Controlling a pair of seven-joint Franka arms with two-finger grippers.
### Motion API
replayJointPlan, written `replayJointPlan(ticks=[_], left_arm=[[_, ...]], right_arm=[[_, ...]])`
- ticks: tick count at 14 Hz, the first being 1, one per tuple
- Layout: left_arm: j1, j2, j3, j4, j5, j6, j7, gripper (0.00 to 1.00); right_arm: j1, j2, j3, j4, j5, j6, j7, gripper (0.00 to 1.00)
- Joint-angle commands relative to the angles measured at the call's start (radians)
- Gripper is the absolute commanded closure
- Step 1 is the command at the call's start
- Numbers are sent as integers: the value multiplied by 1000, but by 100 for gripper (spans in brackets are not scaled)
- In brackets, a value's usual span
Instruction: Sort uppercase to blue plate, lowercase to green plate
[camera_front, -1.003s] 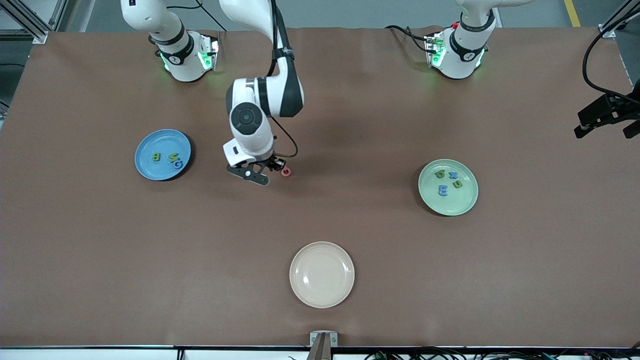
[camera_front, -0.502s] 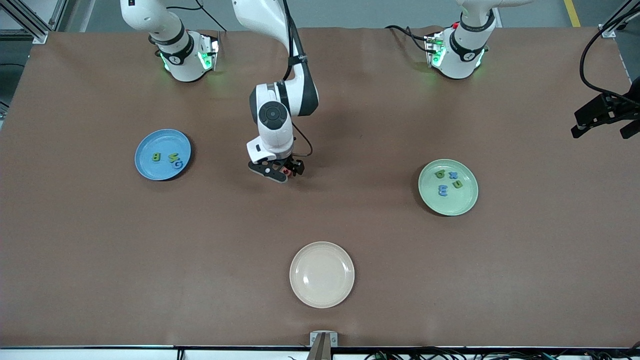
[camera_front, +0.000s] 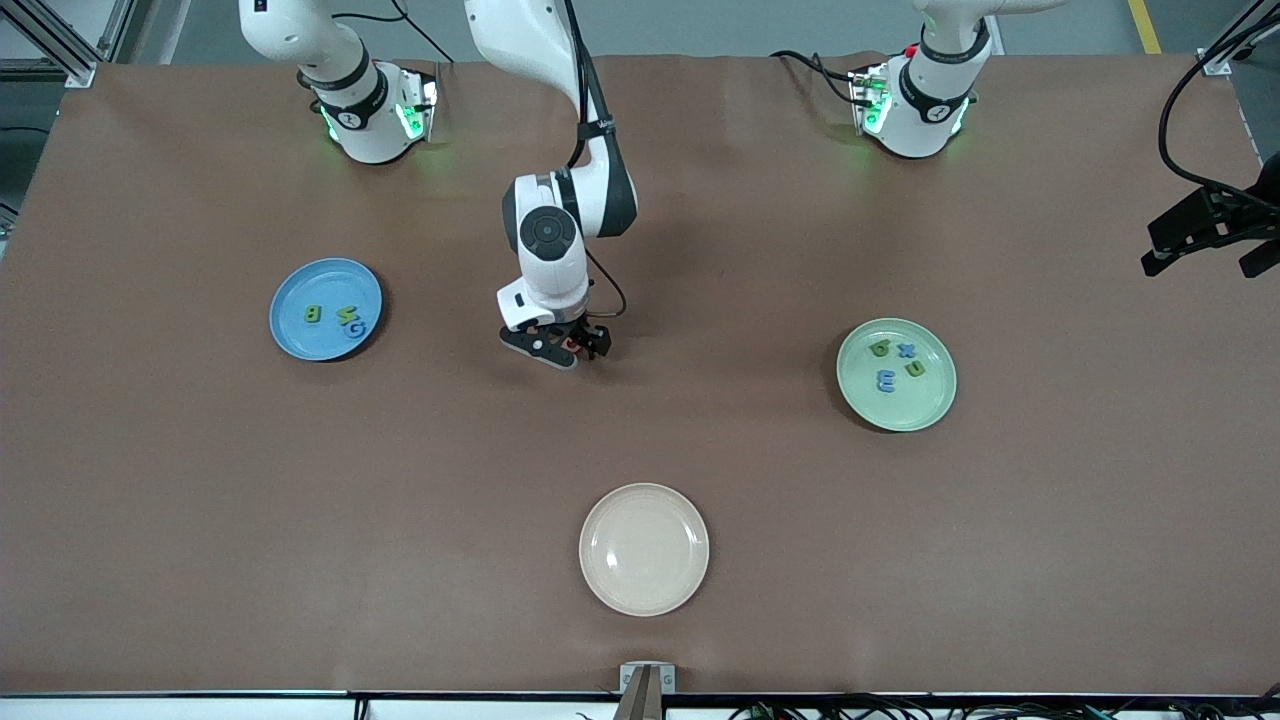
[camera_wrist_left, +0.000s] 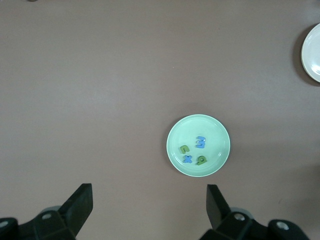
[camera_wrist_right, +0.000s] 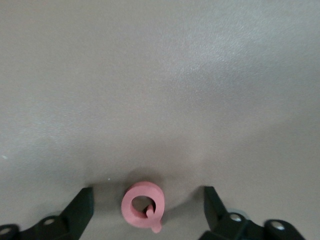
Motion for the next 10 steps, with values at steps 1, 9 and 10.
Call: replayJointPlan(ticks=[1, 9, 10], left_arm=[[-2, -9, 1, 9, -10, -9, 18, 0], [-2, -9, -17, 9, -6, -9, 17, 0], [-2, -9, -17, 9, -6, -8, 17, 0]], right_arm=[[-14, -11, 32, -22, 9, 38, -9, 16], [-20, -8, 57, -36, 9, 75, -9, 30], [-20, -8, 57, -38, 9, 75, -9, 37]])
